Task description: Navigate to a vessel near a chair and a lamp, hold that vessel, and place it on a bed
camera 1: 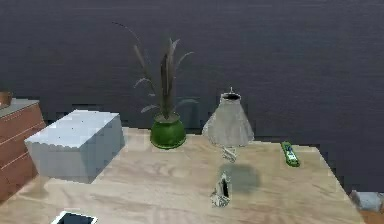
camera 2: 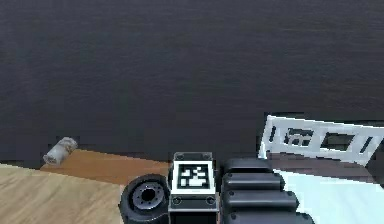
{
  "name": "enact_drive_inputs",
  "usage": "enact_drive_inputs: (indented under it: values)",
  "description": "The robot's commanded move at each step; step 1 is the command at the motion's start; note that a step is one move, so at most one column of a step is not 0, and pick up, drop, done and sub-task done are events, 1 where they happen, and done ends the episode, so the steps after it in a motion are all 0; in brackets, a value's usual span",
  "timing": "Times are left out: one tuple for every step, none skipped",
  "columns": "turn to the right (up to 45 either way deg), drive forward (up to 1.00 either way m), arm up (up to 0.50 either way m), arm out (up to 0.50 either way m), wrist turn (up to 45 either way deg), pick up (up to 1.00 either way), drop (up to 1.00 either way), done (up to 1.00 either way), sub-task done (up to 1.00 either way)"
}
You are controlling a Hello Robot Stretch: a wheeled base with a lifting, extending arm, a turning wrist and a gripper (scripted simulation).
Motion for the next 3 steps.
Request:
enact_drive_inputs:
  values:
    - [45.0,0.0,0.0,0.0,0.0,0.0,0.0,0.0,0.0]
    - [45.0,0.0,0.0,0.0,0.0,0.0,0.0,0.0,0.0]
    - [12.0,0.0,0.0,0.0,0.0,0.0,0.0,0.0,0.0]
